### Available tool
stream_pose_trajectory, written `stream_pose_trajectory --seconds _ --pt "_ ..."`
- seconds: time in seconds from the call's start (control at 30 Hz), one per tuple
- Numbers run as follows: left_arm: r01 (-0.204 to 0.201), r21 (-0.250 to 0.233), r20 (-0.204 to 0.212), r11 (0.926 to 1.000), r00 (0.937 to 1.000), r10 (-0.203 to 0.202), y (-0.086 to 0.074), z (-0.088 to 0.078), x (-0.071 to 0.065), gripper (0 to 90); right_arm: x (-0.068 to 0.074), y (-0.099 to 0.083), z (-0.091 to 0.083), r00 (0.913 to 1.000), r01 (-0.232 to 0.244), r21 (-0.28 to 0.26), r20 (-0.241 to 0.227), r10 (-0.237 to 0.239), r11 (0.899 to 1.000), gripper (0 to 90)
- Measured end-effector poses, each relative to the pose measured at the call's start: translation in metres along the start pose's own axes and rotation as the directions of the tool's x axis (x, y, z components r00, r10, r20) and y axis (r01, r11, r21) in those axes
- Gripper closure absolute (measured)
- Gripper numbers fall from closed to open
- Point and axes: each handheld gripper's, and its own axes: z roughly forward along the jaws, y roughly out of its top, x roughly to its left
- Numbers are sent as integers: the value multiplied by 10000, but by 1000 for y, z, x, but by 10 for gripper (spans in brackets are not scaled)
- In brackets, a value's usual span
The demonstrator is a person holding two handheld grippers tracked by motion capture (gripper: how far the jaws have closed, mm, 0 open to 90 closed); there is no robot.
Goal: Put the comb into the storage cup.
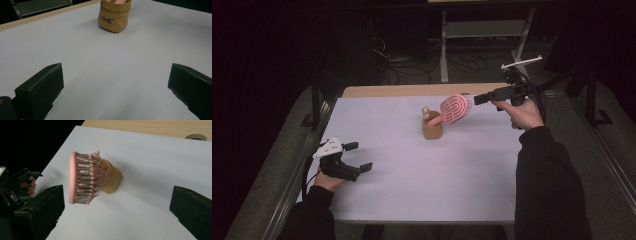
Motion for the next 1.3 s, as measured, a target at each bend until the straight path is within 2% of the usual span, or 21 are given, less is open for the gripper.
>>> stream_pose_trajectory --seconds 0.67,0.83,1.03,1.3 --pt "21 86 -30 10000 10000 -21 -1 1 -1 0 -31 -51 -18 9989 -403 -736 -271 384 9965 0" --pt "28 114 -22 9999 10000 -28 -1 1 -1 0 -33 -63 -19 9994 -292 -810 -211 276 9963 0" --pt "40 97 -26 9999 10000 -40 -1 1 -1 0 -35 -78 -20 9976 -258 -941 -661 196 9952 0" --pt "32 105 -10 9999 10000 -32 -1 1 -1 0 -34 -96 -23 9974 11 -1268 -717 -103 9919 0"
